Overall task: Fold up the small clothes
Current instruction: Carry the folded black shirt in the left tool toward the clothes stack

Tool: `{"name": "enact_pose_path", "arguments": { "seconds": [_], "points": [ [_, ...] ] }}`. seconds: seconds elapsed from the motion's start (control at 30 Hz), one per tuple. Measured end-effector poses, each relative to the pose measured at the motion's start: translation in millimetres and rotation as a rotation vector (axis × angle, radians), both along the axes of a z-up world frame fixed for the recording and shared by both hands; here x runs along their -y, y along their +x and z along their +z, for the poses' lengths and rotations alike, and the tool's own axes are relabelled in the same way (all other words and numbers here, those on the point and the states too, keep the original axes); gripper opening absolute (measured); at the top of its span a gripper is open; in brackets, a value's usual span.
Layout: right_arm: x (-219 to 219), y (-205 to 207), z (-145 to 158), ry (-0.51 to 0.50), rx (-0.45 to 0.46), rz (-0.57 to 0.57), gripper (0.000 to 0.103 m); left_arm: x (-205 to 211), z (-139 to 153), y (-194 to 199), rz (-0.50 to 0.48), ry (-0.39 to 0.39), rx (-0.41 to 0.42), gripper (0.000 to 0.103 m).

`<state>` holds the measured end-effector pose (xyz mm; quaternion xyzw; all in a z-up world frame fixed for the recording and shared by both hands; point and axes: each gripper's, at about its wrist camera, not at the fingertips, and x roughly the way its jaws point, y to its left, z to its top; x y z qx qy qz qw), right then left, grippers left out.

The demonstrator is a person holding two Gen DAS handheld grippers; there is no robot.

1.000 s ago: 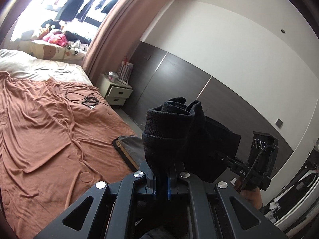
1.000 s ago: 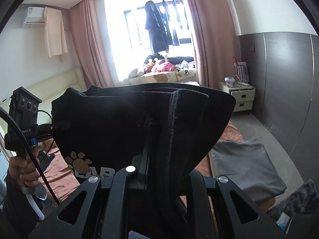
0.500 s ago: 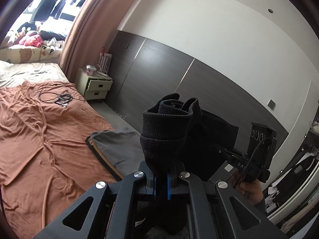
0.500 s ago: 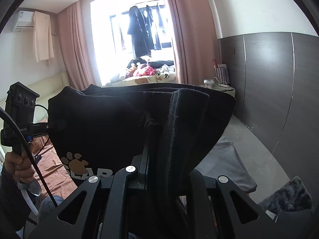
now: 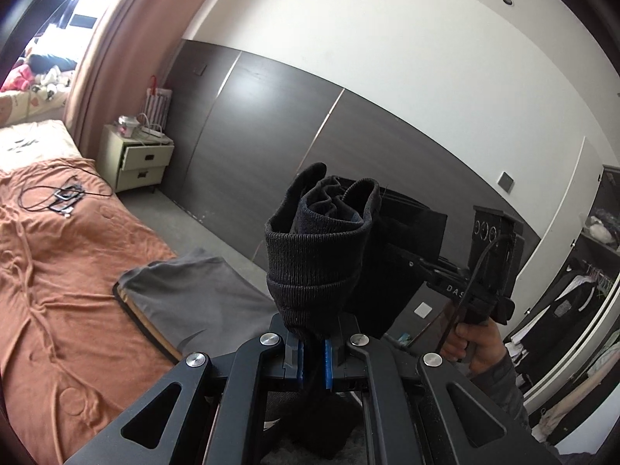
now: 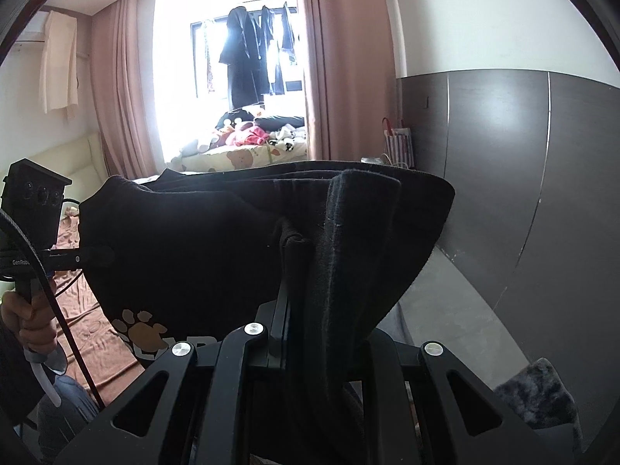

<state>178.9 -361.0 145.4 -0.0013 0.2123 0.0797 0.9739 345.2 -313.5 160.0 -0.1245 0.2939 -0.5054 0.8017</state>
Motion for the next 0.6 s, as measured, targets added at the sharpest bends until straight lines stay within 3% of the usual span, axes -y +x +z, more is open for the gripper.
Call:
{"name": "enact_pose_path", "arguments": {
  "seconds": [0.3,0.6],
  "points": [
    [0,21,-9,-0.036,0.0,-0.051,0.01,45,-24,37,-0.082,0.005,-0.03,0.006],
    [-21,67,-15,-0.056,-0.041,-0.075,0.01,63,-42,83,-0.077,0.001,-0.067,0.007]
  ]
}}
